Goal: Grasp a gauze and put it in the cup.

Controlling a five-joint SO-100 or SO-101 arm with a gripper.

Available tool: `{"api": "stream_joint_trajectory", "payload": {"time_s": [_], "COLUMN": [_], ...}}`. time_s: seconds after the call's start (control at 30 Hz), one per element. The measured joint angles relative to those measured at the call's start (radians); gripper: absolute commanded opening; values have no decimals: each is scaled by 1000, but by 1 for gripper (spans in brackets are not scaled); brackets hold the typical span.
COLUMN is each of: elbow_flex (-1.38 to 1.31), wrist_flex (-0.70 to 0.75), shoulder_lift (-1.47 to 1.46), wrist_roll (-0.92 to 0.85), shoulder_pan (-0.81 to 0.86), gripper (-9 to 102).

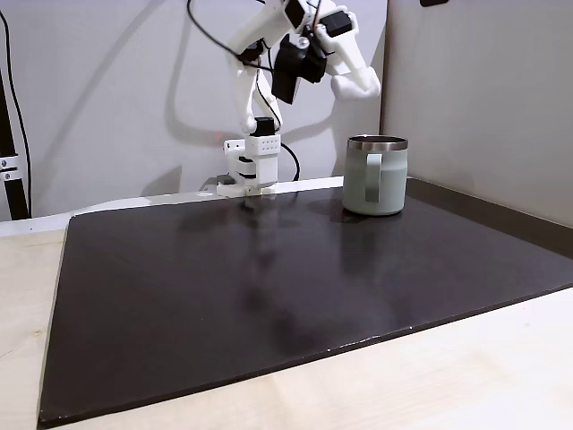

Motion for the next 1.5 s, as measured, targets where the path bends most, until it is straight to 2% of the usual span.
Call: {"api": "stream_joint_trajectory", "payload": {"time_s": [0.33, 0.77, 1.17, 1.27, 1.5], "elbow_flex": [115, 169, 238, 239, 218], "wrist_flex": [-2, 3, 11, 11, 63], "shoulder_lift": [69, -38, -38, -38, -64], "wrist_roll": [-156, -310, -347, -347, -290], "shoulder_pan": [-118, -302, -336, -347, -376], "gripper": [0, 0, 1, 7, 31]}}
